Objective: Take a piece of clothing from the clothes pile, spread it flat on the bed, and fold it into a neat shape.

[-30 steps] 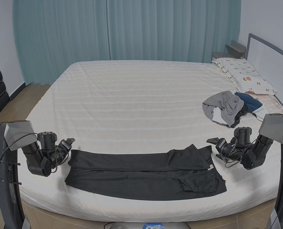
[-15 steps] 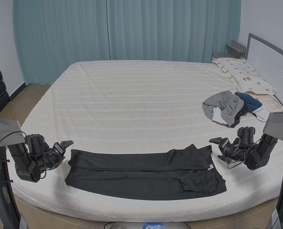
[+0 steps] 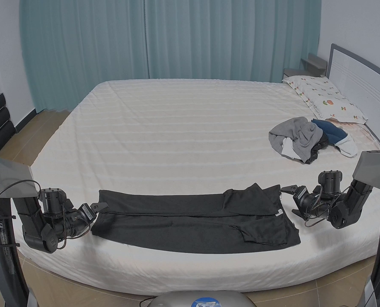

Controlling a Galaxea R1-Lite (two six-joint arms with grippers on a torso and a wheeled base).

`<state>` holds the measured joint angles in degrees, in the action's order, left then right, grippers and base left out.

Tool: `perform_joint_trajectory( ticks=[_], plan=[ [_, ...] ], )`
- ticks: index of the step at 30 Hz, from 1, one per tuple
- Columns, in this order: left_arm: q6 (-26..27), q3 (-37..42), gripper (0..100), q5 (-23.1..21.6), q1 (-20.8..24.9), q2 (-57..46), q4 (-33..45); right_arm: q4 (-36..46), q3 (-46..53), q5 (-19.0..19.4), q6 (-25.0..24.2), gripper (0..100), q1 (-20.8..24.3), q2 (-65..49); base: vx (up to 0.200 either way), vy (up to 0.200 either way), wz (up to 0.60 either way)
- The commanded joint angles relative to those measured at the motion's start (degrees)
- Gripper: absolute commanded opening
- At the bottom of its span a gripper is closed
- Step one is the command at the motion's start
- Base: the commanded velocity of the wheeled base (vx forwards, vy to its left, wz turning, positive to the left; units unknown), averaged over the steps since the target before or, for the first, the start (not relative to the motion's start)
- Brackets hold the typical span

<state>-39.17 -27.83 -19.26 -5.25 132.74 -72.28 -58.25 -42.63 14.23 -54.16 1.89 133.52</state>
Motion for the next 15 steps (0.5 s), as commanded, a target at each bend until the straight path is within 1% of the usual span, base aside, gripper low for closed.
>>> perform_joint_trajectory(
  ticks=[1,2,3,7,15],
  plan=[
    [0.14,0.76,100,2.30,2.18,0.85,-0.50,-0.02,0.00,0.01,0.02,100,0.13,0.16,0.000,0.000,0.00],
    [0.23,0.50,100,3.70,2.71,1.73,-0.58,-0.02,0.09,0.01,0.02,100,0.22,0.16,0.000,0.000,0.00],
    [0.32,0.50,100,4.06,2.71,1.99,-0.58,-0.02,0.09,0.01,0.02,100,0.22,0.16,0.000,0.000,0.00],
    [1.90,0.67,100,4.41,2.71,2.34,0.12,-0.02,0.09,0.01,0.02,100,0.22,0.16,0.000,0.000,0.00],
    [2.52,0.23,100,5.55,2.79,3.40,0.12,-0.02,0.09,0.01,0.02,100,0.40,0.16,0.000,0.000,0.00]
  ],
)
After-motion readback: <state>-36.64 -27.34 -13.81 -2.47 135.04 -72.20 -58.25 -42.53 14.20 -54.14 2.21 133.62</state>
